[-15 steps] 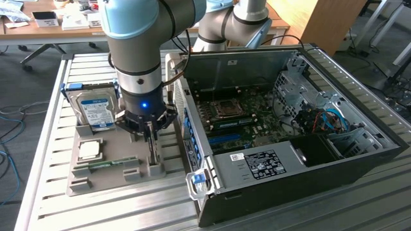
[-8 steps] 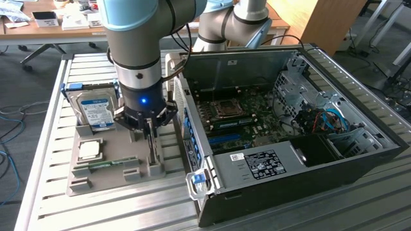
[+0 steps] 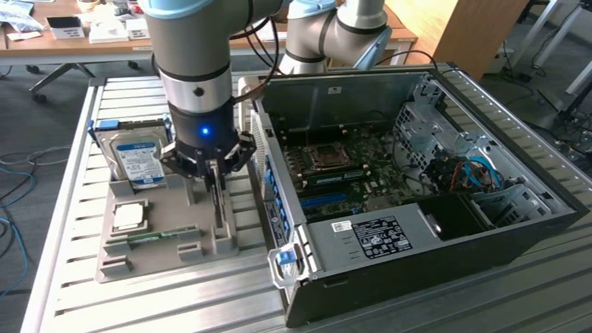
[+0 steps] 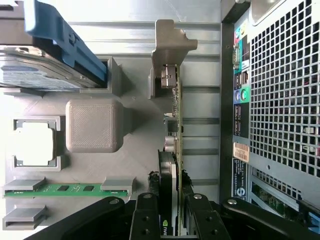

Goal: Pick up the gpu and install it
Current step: 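Pick up the gpu and move the gpu toward the slot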

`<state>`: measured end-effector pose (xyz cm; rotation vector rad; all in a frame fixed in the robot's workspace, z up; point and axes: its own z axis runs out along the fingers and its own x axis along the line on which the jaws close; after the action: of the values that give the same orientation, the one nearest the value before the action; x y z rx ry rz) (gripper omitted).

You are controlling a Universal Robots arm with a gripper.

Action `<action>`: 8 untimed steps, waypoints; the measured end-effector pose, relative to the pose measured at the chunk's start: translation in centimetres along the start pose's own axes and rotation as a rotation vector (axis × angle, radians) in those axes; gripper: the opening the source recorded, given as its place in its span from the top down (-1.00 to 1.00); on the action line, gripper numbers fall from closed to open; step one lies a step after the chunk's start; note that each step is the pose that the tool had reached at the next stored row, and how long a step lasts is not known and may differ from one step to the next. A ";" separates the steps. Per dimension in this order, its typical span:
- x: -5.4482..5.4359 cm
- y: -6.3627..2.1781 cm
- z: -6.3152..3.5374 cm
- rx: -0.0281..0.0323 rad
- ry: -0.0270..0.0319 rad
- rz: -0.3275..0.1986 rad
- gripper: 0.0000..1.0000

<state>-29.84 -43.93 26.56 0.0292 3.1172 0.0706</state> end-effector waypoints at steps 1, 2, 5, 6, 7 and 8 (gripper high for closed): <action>0.0 0.01 -0.26 -0.0001 0.0001 0.000 0.46; 0.0 0.03 -0.57 -0.0005 0.0000 0.000 0.46; 0.0 0.06 -1.38 -0.0008 0.0000 0.000 0.46; 0.0 0.07 -1.63 -0.0009 0.0000 0.000 0.46; 0.0 0.08 -1.85 -0.0009 0.0000 0.000 0.46; 0.0 0.10 -2.07 -0.0010 0.0000 0.000 0.46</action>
<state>-29.85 -43.92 28.63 0.0294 3.1172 0.0722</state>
